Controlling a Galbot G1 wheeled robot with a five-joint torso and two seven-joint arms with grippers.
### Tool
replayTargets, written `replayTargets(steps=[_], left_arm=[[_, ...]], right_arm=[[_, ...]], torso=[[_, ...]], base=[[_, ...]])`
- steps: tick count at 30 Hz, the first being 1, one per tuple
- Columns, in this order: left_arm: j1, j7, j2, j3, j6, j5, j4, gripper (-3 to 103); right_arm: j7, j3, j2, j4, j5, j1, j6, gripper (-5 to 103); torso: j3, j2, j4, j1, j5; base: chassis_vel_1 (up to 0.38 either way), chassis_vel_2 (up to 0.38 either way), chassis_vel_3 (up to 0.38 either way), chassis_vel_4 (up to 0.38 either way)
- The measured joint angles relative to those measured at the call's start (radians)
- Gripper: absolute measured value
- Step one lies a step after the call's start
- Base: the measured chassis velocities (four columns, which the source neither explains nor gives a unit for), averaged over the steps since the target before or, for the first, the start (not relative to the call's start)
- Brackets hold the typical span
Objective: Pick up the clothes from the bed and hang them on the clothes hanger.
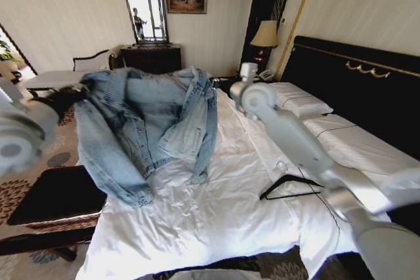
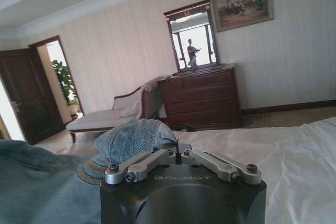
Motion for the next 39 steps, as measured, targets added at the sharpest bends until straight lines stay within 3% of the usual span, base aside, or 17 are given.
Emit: replayTargets(steps=[1, 2, 3, 5, 6, 8, 10, 14, 17, 21, 25, 26, 28, 31, 32, 35, 39], left_arm=[[0.014, -0.028, -0.011, -0.023, 0.02, -0.044, -0.053, 2], [0.014, -0.028, -0.011, -0.023, 0.02, -0.044, -0.053, 2], [0.049, -0.07, -0.025, -0.085, 0.055, -0.127, -0.104, 2], [0.192, -0.157, -0.075, -0.346, 0.133, -0.414, -0.132, 2], [0.192, -0.157, -0.075, -0.346, 0.133, -0.414, -0.132, 2], [0.376, -0.19, -0.101, -0.585, 0.16, -0.602, -0.135, 2], [0.541, -0.21, -0.089, -0.816, 0.157, -0.666, -0.134, 2], [0.654, -0.268, -0.016, -0.95, 0.186, -0.736, -0.13, 2], [0.64, -0.336, 0.039, -0.974, 0.223, -0.875, -0.128, 2], [0.575, -0.376, 0.091, -0.895, 0.212, -0.937, -0.126, 2], [0.557, -0.384, 0.085, -0.673, 0.179, -0.811, -0.123, 2], [0.557, -0.384, 0.085, -0.673, 0.179, -0.811, -0.123, 2], [0.529, -0.386, 0.019, -0.479, 0.182, -0.631, -0.12, 2], [0.444, -0.334, -0.11, -0.113, 0.199, -0.311, -0.11, 2], [0.444, -0.334, -0.11, -0.113, 0.199, -0.311, -0.11, 2], [0.387, -0.279, -0.24, 0.133, 0.212, -0.08, -0.03, 2], [0.322, -0.245, -0.35, 0.293, 0.209, 0.066, 0.062, 2]], right_arm=[[0.007, 0.061, -0.068, 0.074, 0.063, -0.042, -0.009, 0], [0.007, 0.061, -0.068, 0.074, 0.063, -0.042, -0.009, 0], [0.025, 0.18, -0.18, 0.183, 0.182, -0.122, -0.024, 0], [0.084, 0.482, -0.368, 0.349, 0.473, -0.285, -0.066, 0], [0.084, 0.482, -0.368, 0.349, 0.473, -0.285, -0.066, 0], [0.16, 0.658, -0.467, 0.436, 0.699, -0.343, -0.087, 0], [0.242, 0.767, -0.53, 0.497, 0.887, -0.349, -0.112, 0], [0.309, 0.827, -0.578, 0.531, 1.017, -0.341, -0.141, 0], [0.344, 0.774, -0.573, 0.527, 0.993, -0.343, -0.141, 0], [0.34, 0.711, -0.518, 0.482, 0.836, -0.403, -0.146, 0], [0.234, 0.506, -0.38, 0.392, 0.502, -0.476, -0.146, 0], [0.234, 0.506, -0.38, 0.392, 0.502, -0.476, -0.146, 0], [0.136, 0.304, -0.299, 0.309, 0.288, -0.473, -0.145, 0], [0.054, 0.087, -0.173, 0.174, 0.003, -0.5, -0.145, 0], [0.054, 0.087, -0.173, 0.174, 0.003, -0.5, -0.145, 0], [0.037, -0.043, -0.073, 0.06, -0.105, -0.495, -0.144, 0], [0.016, -0.125, -0.02, -0.036, -0.169, -0.48, -0.143, 0]], torso=[[0.0, 0.0, 0.0001, 0.0, 0.0001], [0.0, 0.0, 0.0001, 0.0, 0.0001], [0.0, 0.0, -0.0006, 0.0, 0.0002], [-0.001, 0.001, -0.0018, -0.001, 0.0001], [-0.001, 0.001, -0.0018, -0.001, 0.0001], [-0.001, 0.001, -0.0013, -0.001, -0.0009], [-0.001, 0.001, 0.0016, -0.001, -0.0014], [0.0, 0.001, 0.0007, -0.001, -0.0017], [0.0, 0.001, -0.0005, 0.0, -0.0016], [0.0, 0.0, 0.0, 0.0, -0.0002], [0.0, 0.0, -0.0012, 0.0, -0.001], [0.0, 0.0, -0.0012, 0.0, -0.001], [0.0, 0.0, 0.0013, 0.0, -0.0009], [0.0, 0.0, 0.0007, 0.0, -0.0015], [0.0, 0.0, 0.0007, 0.0, -0.0015], [0.0, 0.0, -0.0001, 0.0, -0.0013], [0.0, 0.0, 0.0, 0.0, -0.0014]], base=[[0.0, 0.0, 0.0, 0.0], [0.0, 0.0, 0.0, 0.0], [0.0, 0.0, 0.0, 0.0], [0.0, 0.0, 0.0, 0.0], [0.0, 0.0, 0.0, 0.0], [0.0, 0.0, 0.0, 0.0], [0.0, 0.0, 0.0, 0.0], [0.019, 0.031, 0.015, 0.011], [0.0, 0.0, 0.0, 0.0], [0.0, 0.0, 0.0, 0.0], [0.0, 0.0, 0.0, 0.0], [0.0, 0.0, 0.0, 0.0], [0.0, 0.0, 0.0, 0.0], [0.0, 0.0, 0.0, 0.0], [0.0, 0.0, 0.0, 0.0], [0.0, 0.0, 0.0, 0.0], [0.0, 0.0, 0.0, 0.0]])
